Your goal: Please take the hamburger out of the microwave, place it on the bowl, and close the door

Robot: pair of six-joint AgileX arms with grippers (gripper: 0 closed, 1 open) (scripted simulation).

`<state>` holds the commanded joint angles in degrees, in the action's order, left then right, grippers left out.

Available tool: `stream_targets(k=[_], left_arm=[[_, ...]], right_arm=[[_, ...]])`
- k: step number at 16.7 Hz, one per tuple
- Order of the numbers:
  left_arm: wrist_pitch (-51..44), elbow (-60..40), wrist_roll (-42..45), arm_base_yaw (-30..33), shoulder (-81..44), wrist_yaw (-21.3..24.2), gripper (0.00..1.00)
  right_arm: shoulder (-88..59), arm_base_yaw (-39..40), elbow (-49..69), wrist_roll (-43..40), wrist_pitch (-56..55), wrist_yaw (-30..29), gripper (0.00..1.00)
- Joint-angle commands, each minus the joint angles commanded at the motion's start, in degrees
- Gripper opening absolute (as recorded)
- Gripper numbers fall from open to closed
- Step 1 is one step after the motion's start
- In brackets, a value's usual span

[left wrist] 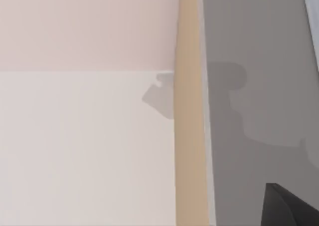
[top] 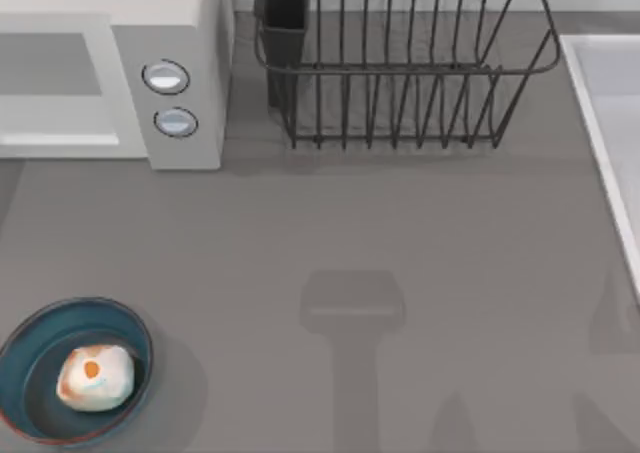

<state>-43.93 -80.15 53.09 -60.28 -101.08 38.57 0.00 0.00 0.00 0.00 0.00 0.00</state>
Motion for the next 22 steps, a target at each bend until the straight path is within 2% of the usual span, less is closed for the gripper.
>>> stream_targets(k=[4,11,18,22], left_arm=[[2.33,2.11,0.05,0.13,-0.82,-0.13,0.00],[20.19,13.59,0.28,-0.15,-6.14,0.12,0.00],[22.25,16.09,-0.32,0.58,-5.69,-0.11,0.00],[26.38,24.87,-4.59,4.46,1.37,-2.04,0.00]], right_arm=[[0.00,0.00,0.00,0.00,0.00,0.00,1.00],[0.00,0.00,0.00,0.00,0.00,0.00,1.00],[0.00,0.00,0.00,0.00,0.00,0.00,1.00],[0.00,0.00,0.00,0.00,0.00,0.00,1.00]])
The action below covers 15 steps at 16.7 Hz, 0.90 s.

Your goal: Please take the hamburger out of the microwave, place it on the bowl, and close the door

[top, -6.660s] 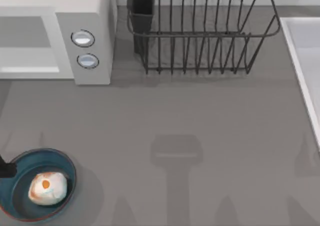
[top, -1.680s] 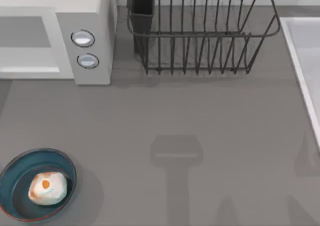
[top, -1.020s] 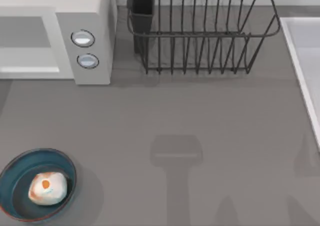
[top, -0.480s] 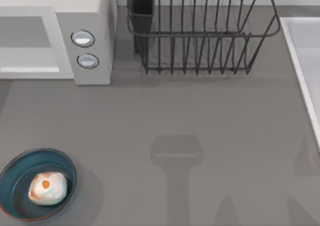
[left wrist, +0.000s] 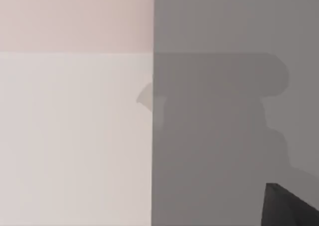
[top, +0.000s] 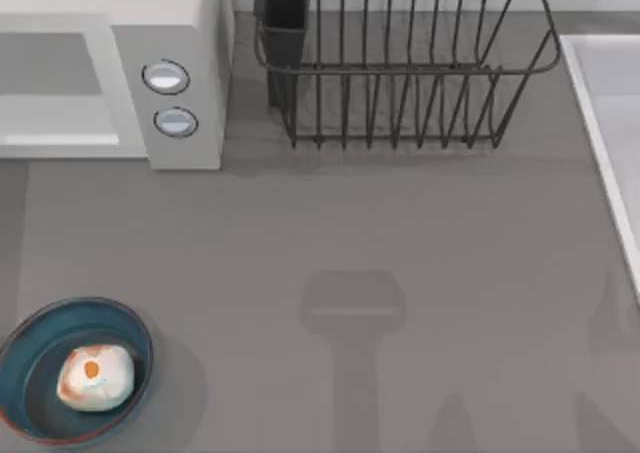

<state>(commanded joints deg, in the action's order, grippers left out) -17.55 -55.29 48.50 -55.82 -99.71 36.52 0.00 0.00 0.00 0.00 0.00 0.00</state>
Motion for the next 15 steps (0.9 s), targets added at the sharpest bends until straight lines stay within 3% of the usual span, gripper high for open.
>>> stream_targets(k=[5,11,15], left_arm=[[5.59,11.67,-5.58,5.01,9.14,-2.45,0.00],[5.97,12.59,-6.20,5.25,9.81,-2.55,0.00],[8.21,18.51,-12.24,11.61,16.37,-6.36,0.00]], right_arm=[[0.00,0.00,0.00,0.00,0.00,0.00,1.00],[0.00,0.00,0.00,0.00,0.00,0.00,1.00],[0.00,0.00,0.00,0.00,0.00,0.00,1.00]])
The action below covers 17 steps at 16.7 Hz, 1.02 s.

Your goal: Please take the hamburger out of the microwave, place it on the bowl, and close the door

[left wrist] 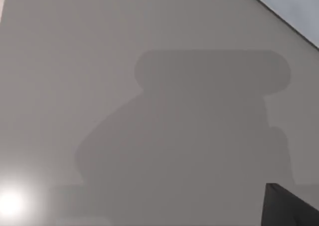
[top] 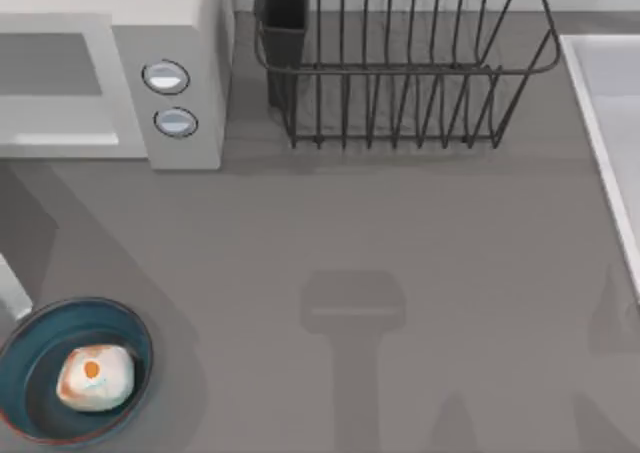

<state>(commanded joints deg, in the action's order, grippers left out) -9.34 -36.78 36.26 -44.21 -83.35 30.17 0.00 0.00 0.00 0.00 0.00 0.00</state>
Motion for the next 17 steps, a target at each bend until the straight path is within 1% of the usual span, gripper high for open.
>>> stream_targets(k=[3,5,10,12,14,17], left_arm=[[2.45,6.76,-7.01,7.67,8.02,-4.06,0.00],[3.58,9.49,-9.76,10.45,10.80,-5.94,0.00],[3.68,9.88,-10.36,10.86,11.09,-6.19,0.00],[3.77,10.46,-12.19,12.91,11.98,-7.80,0.00],[3.95,11.53,-15.55,17.18,13.66,-10.78,0.00],[4.31,13.66,-22.15,26.76,17.05,-16.57,0.00]], right_arm=[[0.00,0.00,0.00,0.00,0.00,0.00,1.00],[0.00,0.00,0.00,0.00,0.00,0.00,1.00],[0.00,0.00,0.00,0.00,0.00,0.00,1.00],[0.00,0.00,0.00,0.00,0.00,0.00,1.00],[0.00,0.00,0.00,0.00,0.00,0.00,1.00],[0.00,0.00,0.00,0.00,0.00,0.00,1.00]])
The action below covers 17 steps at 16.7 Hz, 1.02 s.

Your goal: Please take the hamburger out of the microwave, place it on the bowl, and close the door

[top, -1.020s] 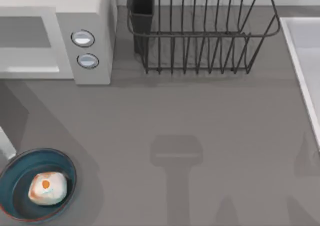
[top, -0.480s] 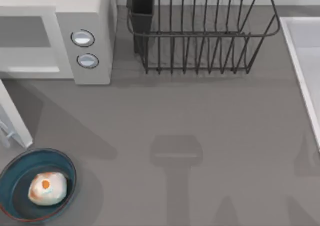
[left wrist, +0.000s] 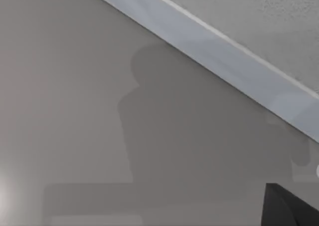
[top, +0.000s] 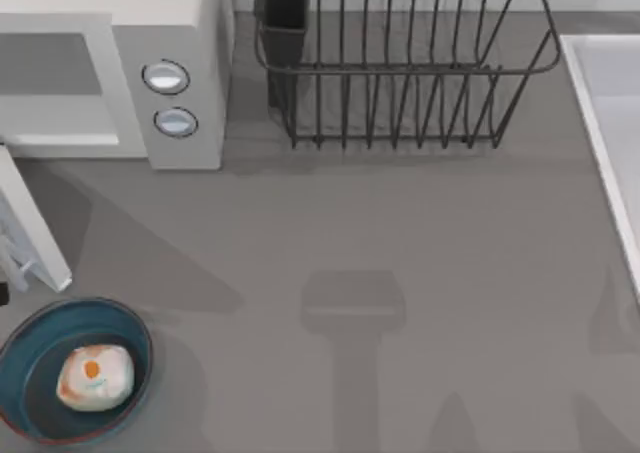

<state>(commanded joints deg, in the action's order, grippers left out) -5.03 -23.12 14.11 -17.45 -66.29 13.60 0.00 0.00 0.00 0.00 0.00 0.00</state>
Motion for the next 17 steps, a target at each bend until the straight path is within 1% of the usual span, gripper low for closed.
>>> stream_targets(k=[3,5,7,12,14,17], left_arm=[[0.37,2.19,-6.67,9.07,3.59,-5.82,0.00],[0.55,3.22,-9.71,12.36,5.30,-8.52,0.00],[0.60,3.54,-10.56,13.23,5.82,-9.33,0.00],[1.01,2.64,-10.56,13.10,4.66,-9.15,0.00],[2.50,0.38,-10.70,13.37,1.31,-9.30,0.00],[5.93,-4.73,-11.04,14.01,-7.90,-9.68,0.00]], right_arm=[[0.00,0.00,0.00,0.00,0.00,0.00,1.00],[0.00,0.00,0.00,0.00,0.00,0.00,1.00],[0.00,0.00,0.00,0.00,0.00,0.00,1.00],[0.00,0.00,0.00,0.00,0.00,0.00,1.00],[0.00,0.00,0.00,0.00,0.00,0.00,1.00],[0.00,0.00,0.00,0.00,0.00,0.00,1.00]])
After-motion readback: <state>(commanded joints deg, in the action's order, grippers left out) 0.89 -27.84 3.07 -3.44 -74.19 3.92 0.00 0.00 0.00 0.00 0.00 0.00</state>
